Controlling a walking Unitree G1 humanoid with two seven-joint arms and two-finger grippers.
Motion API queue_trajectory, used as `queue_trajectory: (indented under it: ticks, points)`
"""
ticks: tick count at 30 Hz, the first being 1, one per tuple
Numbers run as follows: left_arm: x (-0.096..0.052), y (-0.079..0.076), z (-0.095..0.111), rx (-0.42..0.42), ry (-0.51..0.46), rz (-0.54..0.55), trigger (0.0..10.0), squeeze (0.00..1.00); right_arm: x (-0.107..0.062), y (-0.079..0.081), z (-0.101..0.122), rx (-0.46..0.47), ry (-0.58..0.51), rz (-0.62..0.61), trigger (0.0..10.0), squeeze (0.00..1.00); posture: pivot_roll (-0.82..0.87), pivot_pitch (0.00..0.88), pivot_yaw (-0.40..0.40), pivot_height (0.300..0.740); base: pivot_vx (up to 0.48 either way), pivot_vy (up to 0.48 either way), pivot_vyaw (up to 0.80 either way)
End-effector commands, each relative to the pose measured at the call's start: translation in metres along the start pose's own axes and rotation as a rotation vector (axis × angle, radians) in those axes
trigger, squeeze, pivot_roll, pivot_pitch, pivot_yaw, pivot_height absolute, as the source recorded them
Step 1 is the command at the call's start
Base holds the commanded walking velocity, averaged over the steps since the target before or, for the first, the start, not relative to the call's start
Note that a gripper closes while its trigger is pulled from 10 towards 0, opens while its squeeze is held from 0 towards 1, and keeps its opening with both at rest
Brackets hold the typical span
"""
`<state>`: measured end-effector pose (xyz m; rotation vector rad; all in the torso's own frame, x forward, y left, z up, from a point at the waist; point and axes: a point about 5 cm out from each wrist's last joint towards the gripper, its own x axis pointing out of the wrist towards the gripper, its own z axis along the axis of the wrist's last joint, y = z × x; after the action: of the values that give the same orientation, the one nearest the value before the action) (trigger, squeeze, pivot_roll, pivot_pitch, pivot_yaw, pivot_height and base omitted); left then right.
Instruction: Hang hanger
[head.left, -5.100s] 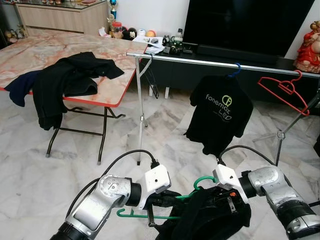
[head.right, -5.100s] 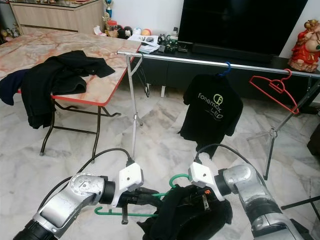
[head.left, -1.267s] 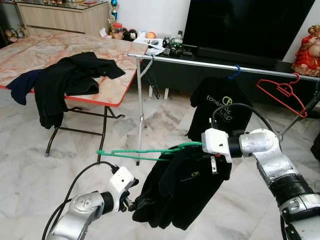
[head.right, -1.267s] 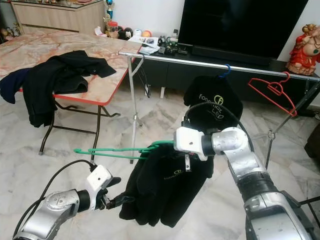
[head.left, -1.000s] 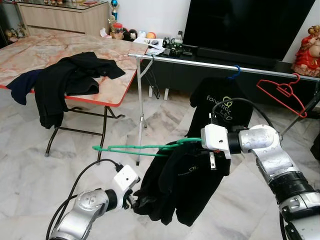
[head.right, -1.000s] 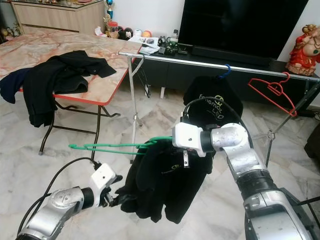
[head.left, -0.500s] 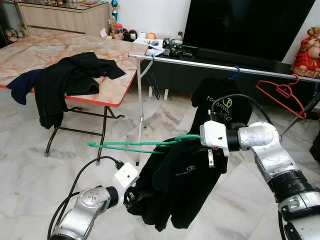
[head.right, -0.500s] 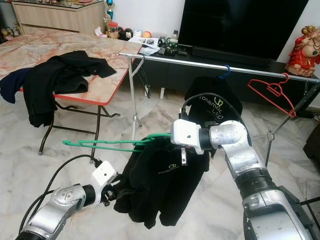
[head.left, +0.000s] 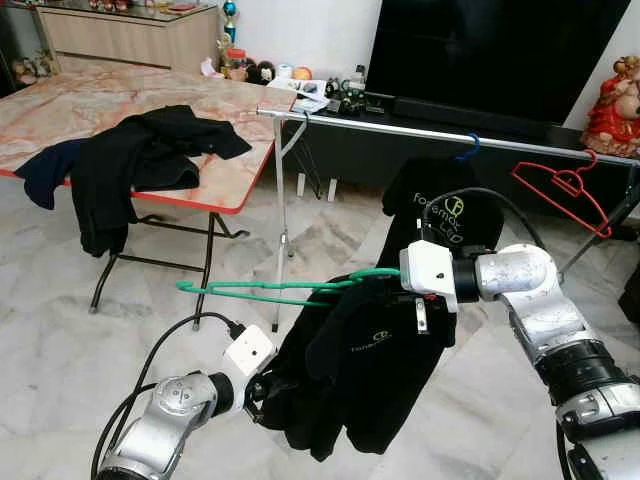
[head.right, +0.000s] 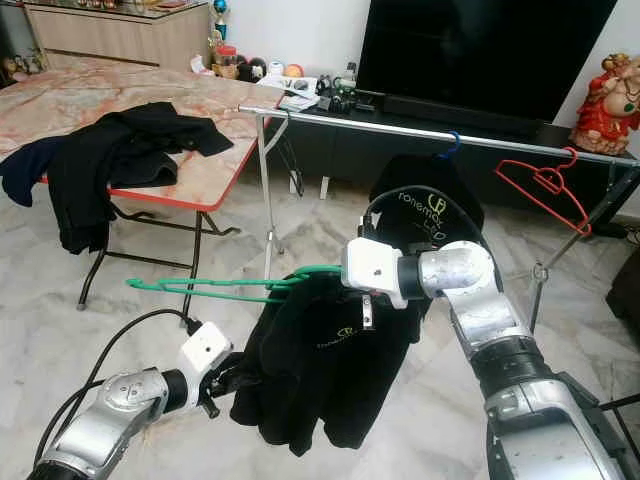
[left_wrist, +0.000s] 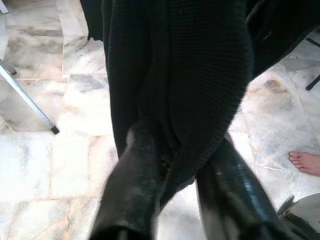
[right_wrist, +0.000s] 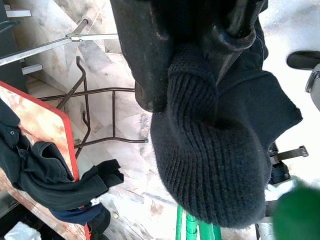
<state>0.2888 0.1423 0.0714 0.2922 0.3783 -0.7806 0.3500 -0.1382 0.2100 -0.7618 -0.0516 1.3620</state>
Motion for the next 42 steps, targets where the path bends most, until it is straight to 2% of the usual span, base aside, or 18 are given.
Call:
queue_trajectory:
  ticks: [1, 11, 19, 26, 28, 29, 32, 33, 35, 36, 39, 41, 42]
  points:
    - [0.001, -0.001, -0.003, -0.015, 0.016, -0.008, 0.0, 0.00, -0.003, -0.004, 0.008, -0.029, -0.032, -0.032, 0.0, 0.00, 0.16, 0.000, -0.108, 0.740, 0.000, 0.000, 0.00]
    - [0.001, -0.001, -0.003, -0.020, 0.012, -0.008, 0.0, 0.00, 0.000, -0.002, 0.007, -0.021, -0.033, -0.029, 0.0, 0.00, 0.17, 0.000, -0.107, 0.740, 0.000, 0.000, 0.00]
    - [-0.001, 0.001, -0.005, -0.031, 0.008, 0.020, 0.0, 0.00, -0.003, 0.001, -0.003, 0.020, -0.016, -0.057, 0.0, 0.00, 0.16, 0.000, -0.107, 0.740, 0.000, 0.000, 0.00]
    - [-0.007, 0.006, -0.013, -0.058, 0.018, 0.060, 0.0, 0.00, -0.016, 0.012, -0.013, 0.150, -0.119, -0.041, 0.0, 0.00, 0.17, 0.000, -0.109, 0.740, 0.000, 0.000, 0.00]
    - [-0.008, 0.008, -0.015, -0.060, 0.025, 0.067, 0.0, 0.00, -0.021, 0.015, -0.020, 0.168, -0.097, -0.033, 0.0, 0.00, 0.17, 0.000, -0.109, 0.740, 0.000, 0.000, 0.00]
    - [-0.010, 0.009, -0.018, -0.065, 0.038, 0.075, 0.0, 0.00, -0.029, 0.022, -0.032, 0.229, -0.065, -0.010, 0.0, 0.00, 0.16, 0.000, -0.109, 0.740, 0.000, 0.000, 0.00]
    - [-0.012, 0.010, -0.021, -0.070, 0.051, 0.080, 0.0, 0.00, -0.040, 0.033, -0.044, 0.292, -0.044, 0.053, 0.0, 0.00, 0.16, 0.000, -0.108, 0.740, 0.000, 0.000, 0.00]
    - [-0.013, 0.010, -0.024, -0.071, 0.060, 0.077, 0.0, 0.00, -0.048, 0.040, -0.052, 0.348, -0.040, 0.085, 0.0, 0.00, 0.16, 0.000, -0.108, 0.740, 0.000, 0.000, 0.00]
    - [-0.013, 0.010, -0.025, -0.072, 0.065, 0.078, 0.0, 0.00, -0.054, 0.047, -0.057, 0.394, -0.037, 0.126, 0.0, 0.00, 0.16, 0.000, -0.108, 0.740, 0.000, 0.000, 0.00]
    - [-0.014, 0.010, -0.025, -0.073, 0.067, 0.079, 0.0, 0.00, -0.057, 0.050, -0.059, 0.410, -0.032, 0.151, 0.0, 0.00, 0.16, 0.000, -0.108, 0.740, 0.000, 0.000, 0.00]
    - [-0.015, 0.011, -0.027, -0.073, 0.074, 0.082, 0.0, 0.00, -0.068, 0.062, -0.073, 0.434, 0.082, 0.203, 0.0, 0.00, 0.16, 0.000, -0.109, 0.740, 0.000, 0.000, 0.00]
    - [-0.015, 0.011, -0.027, -0.074, 0.077, 0.082, 0.0, 0.00, -0.070, 0.062, -0.074, 0.446, 0.094, 0.195, 0.0, 0.00, 0.16, 0.000, -0.109, 0.740, 0.000, 0.000, 0.00]
    - [-0.015, 0.010, -0.029, -0.076, 0.084, 0.081, 0.0, 0.00, -0.075, 0.063, -0.079, 0.444, 0.151, 0.202, 0.0, 0.00, 0.16, 0.000, -0.109, 0.740, 0.000, 0.000, 0.00]
